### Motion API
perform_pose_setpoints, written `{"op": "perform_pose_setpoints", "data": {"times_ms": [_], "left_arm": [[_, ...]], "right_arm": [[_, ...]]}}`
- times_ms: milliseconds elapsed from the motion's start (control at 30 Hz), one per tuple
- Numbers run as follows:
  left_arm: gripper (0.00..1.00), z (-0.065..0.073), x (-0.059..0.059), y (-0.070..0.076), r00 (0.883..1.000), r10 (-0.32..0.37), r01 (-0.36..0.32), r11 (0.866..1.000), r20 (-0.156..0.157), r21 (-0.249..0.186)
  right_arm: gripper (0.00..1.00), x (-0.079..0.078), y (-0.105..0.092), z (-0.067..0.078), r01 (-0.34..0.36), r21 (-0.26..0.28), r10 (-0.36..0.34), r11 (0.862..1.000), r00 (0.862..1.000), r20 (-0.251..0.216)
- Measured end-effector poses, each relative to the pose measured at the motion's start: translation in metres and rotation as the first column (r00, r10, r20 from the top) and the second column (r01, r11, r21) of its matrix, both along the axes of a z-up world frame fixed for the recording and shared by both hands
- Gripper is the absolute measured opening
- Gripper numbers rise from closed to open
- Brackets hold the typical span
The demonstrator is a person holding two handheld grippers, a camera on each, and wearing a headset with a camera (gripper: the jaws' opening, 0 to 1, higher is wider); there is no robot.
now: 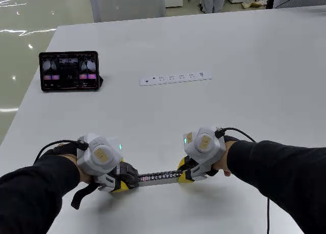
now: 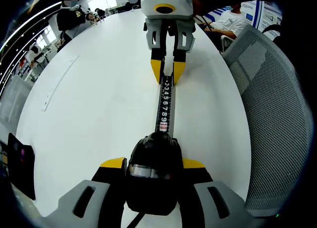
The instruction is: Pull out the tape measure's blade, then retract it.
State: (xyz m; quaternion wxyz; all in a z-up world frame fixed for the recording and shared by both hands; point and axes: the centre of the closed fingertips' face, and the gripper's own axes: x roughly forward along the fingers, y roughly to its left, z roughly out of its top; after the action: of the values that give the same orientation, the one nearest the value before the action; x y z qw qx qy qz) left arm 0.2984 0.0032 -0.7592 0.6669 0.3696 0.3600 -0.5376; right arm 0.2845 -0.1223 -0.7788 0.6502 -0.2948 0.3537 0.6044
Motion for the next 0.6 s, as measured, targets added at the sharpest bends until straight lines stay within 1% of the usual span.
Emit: {"op": "perform_pose_setpoints", "data": {"times_ms": [600], "left_arm": [[0.36,0.000,0.000,0.000,1.000,0.003,-0.003,1.000,0.003,-0.002]], "right_arm": [[0.10,0.001,-0.011,-0.001,0.006,-0.012,-0.006,1.000,1.000,0.000]]}}
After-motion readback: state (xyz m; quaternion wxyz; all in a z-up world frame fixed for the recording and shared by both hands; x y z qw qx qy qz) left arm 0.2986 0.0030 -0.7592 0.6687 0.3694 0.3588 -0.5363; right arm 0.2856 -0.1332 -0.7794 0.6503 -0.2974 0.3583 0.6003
